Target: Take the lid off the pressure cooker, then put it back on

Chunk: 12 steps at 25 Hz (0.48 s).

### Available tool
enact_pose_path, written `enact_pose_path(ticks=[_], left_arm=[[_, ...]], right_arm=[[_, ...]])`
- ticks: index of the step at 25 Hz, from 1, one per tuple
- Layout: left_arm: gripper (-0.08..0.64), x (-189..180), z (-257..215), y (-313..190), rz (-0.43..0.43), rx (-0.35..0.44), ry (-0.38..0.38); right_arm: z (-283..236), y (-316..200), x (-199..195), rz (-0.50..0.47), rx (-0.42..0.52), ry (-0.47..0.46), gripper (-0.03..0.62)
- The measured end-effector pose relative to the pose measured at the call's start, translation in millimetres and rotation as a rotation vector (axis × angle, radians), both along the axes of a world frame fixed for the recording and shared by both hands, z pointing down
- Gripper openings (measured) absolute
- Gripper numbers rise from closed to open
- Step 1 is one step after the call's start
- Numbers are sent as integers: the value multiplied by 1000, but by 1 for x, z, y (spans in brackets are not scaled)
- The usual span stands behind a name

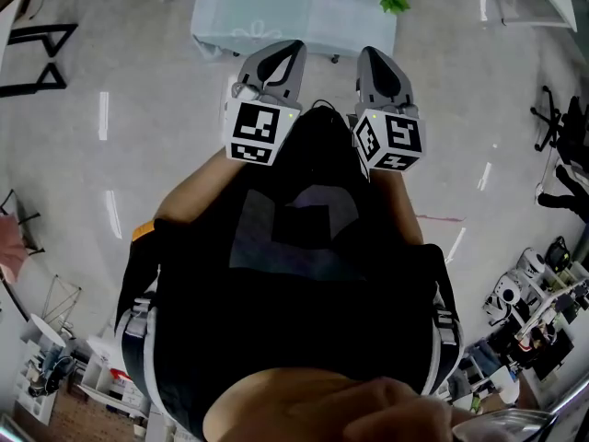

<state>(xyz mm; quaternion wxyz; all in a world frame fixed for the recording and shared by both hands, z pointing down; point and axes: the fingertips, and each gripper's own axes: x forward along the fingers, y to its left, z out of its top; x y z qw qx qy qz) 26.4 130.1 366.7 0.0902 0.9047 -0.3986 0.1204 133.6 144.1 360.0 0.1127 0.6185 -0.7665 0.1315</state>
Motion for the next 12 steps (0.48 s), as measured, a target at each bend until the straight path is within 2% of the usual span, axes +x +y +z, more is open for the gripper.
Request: enact_pose_path(ticks=[7, 12], left_arm=[[8, -14, -3, -13, -15, 5, 10], [6, -17, 5, -32, -39, -5, -7]], right_arm=[[0, -11, -15, -12, -3, 7, 14], [14, -33, -10, -18, -24, -5, 15]])
